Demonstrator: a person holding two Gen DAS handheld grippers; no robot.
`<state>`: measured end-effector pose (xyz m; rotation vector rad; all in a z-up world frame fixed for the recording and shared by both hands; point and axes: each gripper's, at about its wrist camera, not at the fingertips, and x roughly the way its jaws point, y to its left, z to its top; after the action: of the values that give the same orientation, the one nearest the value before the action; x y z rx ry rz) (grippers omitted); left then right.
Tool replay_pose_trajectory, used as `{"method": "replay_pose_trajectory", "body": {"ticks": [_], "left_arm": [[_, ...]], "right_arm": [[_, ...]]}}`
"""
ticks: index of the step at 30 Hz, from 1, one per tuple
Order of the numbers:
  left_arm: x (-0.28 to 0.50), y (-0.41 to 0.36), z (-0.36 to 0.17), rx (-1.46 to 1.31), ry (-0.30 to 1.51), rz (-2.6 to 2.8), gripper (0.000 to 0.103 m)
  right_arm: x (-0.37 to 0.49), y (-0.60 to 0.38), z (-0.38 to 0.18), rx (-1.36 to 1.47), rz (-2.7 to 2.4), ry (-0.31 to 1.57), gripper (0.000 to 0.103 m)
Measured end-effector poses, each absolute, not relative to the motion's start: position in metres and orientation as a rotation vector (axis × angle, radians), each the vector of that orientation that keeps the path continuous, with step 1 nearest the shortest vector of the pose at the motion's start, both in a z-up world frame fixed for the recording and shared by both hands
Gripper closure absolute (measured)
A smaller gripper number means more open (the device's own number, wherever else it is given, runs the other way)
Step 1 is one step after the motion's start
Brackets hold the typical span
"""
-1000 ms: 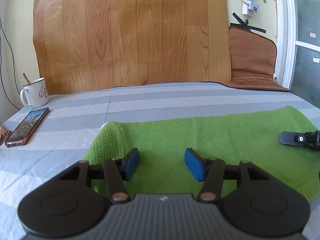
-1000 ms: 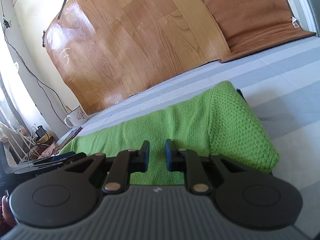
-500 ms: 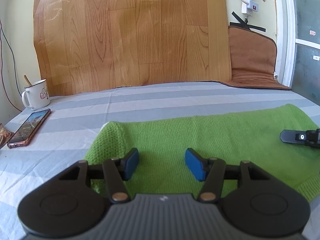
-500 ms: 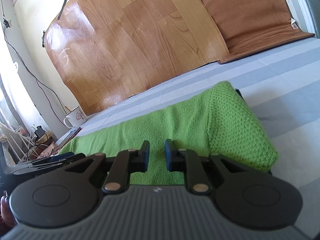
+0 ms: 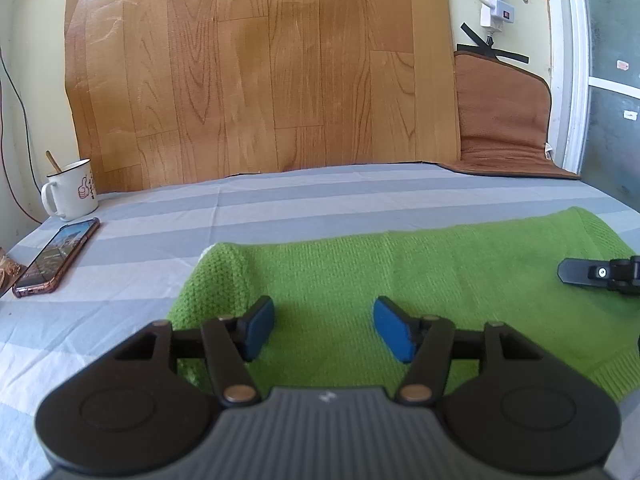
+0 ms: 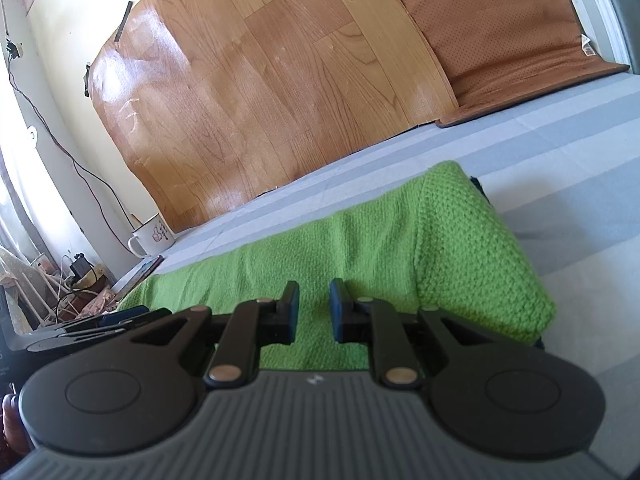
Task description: Fold small clothes
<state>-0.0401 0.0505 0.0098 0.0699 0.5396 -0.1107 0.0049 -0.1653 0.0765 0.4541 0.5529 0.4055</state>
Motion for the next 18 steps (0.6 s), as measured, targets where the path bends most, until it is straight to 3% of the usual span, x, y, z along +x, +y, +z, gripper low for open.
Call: {"method": "replay_pose_trajectory", "body": {"ticks": [18], "left_arm": [[-0.0411, 0.0497, 0.0106, 0.063, 0.539, -0.127, 0.037]], "right_arm": [[0.0050, -0.1655, 0.0763, 0.453, 0.406, 0.553, 0.084]]}}
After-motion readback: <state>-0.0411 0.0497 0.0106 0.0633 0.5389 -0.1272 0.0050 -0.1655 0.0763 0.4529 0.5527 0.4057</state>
